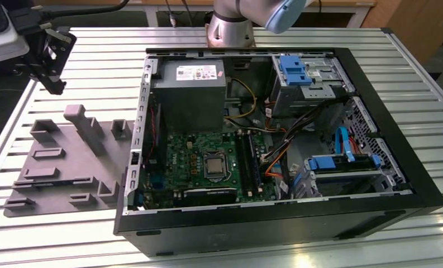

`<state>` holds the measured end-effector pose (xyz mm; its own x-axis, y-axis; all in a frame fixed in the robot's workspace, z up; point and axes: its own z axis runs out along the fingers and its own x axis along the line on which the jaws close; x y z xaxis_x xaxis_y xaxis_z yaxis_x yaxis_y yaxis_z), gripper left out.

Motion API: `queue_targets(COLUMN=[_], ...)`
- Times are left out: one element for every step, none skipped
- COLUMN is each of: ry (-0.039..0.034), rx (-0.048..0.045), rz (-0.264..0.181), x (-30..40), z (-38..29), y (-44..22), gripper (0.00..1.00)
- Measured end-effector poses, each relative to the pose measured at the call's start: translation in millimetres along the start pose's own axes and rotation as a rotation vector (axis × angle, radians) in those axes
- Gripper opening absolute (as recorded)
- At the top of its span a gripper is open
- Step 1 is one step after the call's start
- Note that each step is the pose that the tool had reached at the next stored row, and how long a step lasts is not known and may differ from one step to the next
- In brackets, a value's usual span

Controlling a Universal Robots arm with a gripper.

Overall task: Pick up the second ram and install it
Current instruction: 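Reach for the second ram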

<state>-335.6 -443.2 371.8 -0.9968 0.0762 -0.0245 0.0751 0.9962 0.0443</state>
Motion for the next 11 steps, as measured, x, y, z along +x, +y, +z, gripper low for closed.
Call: queue_targets(ry=[0.0000, 0.0000, -0.0001, 0.0000, 0.0000, 0.0000, 0.0000, 0.0000, 0.0000, 0.0000, 0.0000], rx=[0.0000, 0.0000, 0.0000, 0.0000, 0.0000, 0.0000, 0.0001, 0.0000, 0.0000, 0.0000, 0.0000], rz=[0.000, 0.000, 0.000, 0.000, 0.000, 0.000, 0.000, 0.000, 0.000, 0.000, 0.000], x=[0.3, 0.7, 1.0, 1.2, 1.5, 1.9, 2.3, 2.7, 3.1, 3.5, 3.8], z=[0.1, 0.2, 0.3, 0.4, 0.5, 0.5, 0.6, 0.7, 0.8, 0.9, 1.0], y=[-0.4, -0.7, -1.1, -1.4, -1.7, -2.0, -2.3, -2.6, -2.9, -3.2, -3.5], gripper=[0.11, 0.11, 0.11, 0.11, 0.11, 0.11, 0.11, 0.11, 0.11, 0.11, 0.11])
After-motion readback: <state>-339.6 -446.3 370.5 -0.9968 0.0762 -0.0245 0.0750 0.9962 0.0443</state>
